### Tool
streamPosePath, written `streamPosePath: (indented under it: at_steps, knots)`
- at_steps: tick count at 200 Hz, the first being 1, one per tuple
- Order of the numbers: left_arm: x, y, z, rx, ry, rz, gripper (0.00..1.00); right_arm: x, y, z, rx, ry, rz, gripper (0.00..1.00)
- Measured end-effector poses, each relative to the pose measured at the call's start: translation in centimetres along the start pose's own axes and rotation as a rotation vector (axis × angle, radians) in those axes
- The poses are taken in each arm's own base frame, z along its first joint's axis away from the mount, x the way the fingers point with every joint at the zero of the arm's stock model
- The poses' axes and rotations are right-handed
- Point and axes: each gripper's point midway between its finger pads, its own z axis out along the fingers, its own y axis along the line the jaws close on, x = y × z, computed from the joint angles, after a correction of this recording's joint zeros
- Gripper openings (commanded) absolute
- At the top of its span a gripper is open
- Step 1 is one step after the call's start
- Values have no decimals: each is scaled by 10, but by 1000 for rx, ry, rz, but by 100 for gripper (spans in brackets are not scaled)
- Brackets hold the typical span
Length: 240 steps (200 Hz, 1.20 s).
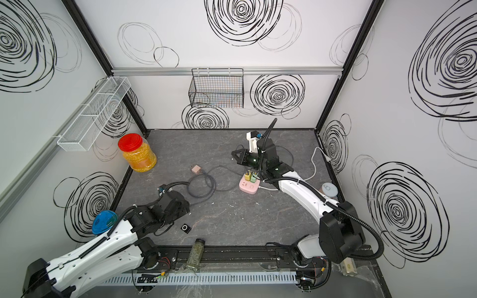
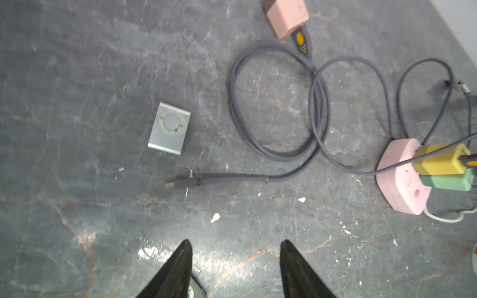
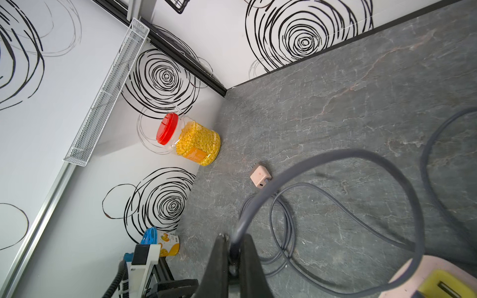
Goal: Charge mp3
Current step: Pick up the MP3 player from the center of the board.
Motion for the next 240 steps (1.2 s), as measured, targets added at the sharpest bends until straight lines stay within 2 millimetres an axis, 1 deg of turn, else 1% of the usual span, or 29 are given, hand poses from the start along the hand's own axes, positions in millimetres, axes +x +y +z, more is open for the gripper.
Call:
streamPosePath:
  at_steps: [26, 47, 69, 107, 128, 150, 176, 211, 240]
  knots:
    - [23, 7, 6, -68, 64, -17, 59, 6, -5, 5, 4, 25, 4, 0]
    - [42, 11, 10, -110, 120, -40, 58, 11, -10, 11, 8, 52, 11, 0]
    - [58, 17, 10, -157, 172, -76, 58, 11, -11, 15, 6, 76, 17, 0]
    - [71, 27, 5, -214, 221, -172, 60, 12, -14, 15, -1, 94, 22, 0]
    - [77, 30, 6, -240, 248, -223, 60, 11, -18, 16, -1, 102, 31, 0]
    - [81, 37, 10, -276, 263, -265, 60, 13, -24, 18, 3, 113, 42, 0]
    - [76, 42, 14, -310, 257, -306, 60, 17, -31, 21, 3, 133, 60, 0]
    - [69, 47, 15, -303, 239, -376, 58, 20, -29, 22, -13, 152, 66, 0]
    - [72, 55, 17, -319, 243, -397, 57, 20, -28, 22, -18, 155, 66, 0]
